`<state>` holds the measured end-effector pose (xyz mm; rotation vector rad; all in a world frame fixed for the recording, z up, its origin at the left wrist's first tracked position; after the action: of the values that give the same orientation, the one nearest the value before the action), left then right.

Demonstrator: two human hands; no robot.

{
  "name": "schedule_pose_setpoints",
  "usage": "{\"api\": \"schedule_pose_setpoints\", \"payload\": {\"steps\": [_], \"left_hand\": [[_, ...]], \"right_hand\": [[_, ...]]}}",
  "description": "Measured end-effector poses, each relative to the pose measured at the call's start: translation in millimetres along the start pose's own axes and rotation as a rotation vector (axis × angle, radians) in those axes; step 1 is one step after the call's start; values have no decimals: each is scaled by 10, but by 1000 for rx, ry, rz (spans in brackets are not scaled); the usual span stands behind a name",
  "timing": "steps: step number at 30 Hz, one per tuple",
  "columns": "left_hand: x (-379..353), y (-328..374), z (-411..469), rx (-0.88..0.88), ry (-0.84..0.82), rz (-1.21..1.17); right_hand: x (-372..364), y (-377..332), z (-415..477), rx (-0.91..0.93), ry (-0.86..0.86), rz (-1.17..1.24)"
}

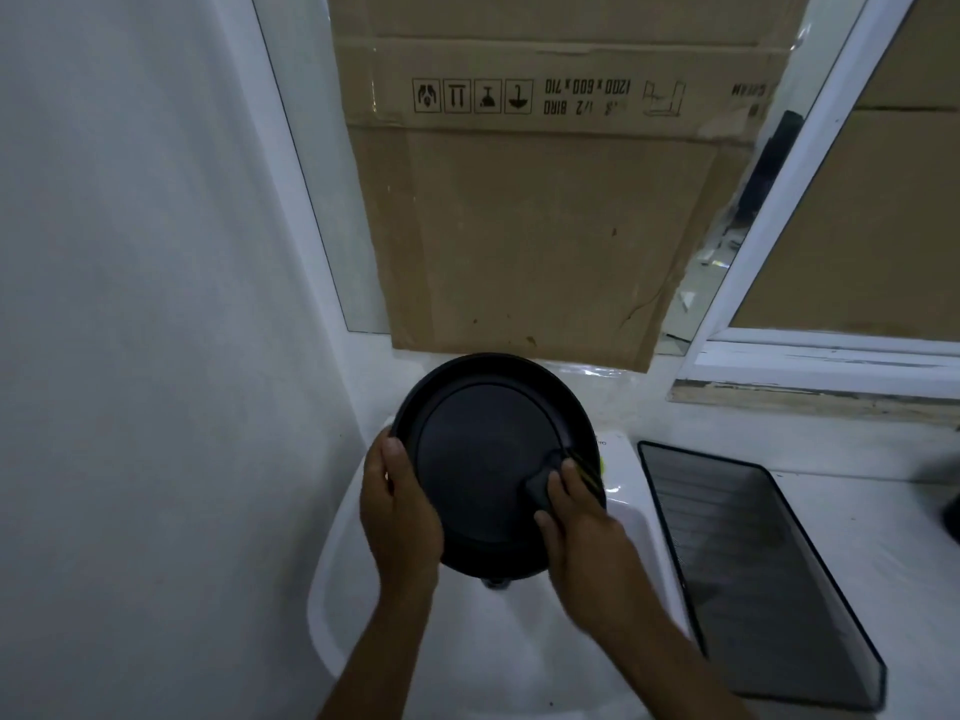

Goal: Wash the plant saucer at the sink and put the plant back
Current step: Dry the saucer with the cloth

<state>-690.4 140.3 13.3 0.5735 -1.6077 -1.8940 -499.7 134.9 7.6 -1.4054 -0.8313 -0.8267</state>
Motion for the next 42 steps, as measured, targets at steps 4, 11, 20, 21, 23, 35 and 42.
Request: {"api": "schedule_pose_setpoints", "payload": {"steps": [4, 11, 20, 21, 23, 35, 42], "left_hand": [[33, -229, -163, 51, 39, -26], [189, -337, 137, 64, -50, -40], [66, -157, 206, -5, -453, -340], [91, -153, 234, 64, -492, -372], [172, -189, 321, 309, -539, -385], [274, -37, 687, 566, -1118, -3], [263, -25, 636, 410, -1077, -152]], "right_hand": [[-137, -28, -153, 18, -2, 68], [458, 242, 76, -108, 108, 545], [437, 198, 287, -226, -267, 1277], [467, 207, 290, -184, -258, 1254], [585, 226, 275, -67, -195, 1156], [717, -221, -402, 883, 157, 81], [529, 11, -385, 956, 108, -99]]}}
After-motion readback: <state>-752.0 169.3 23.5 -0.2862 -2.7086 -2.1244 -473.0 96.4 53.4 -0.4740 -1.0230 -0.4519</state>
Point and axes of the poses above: each hand's wrist, its own z-axis towards the middle knuckle, its own x-axis out of the back of the hand, y = z × x, the point moved 4 cm from there along z, towards the middle knuckle, and after that the axes turned 10 degrees about -x, right-handed, at the moved point
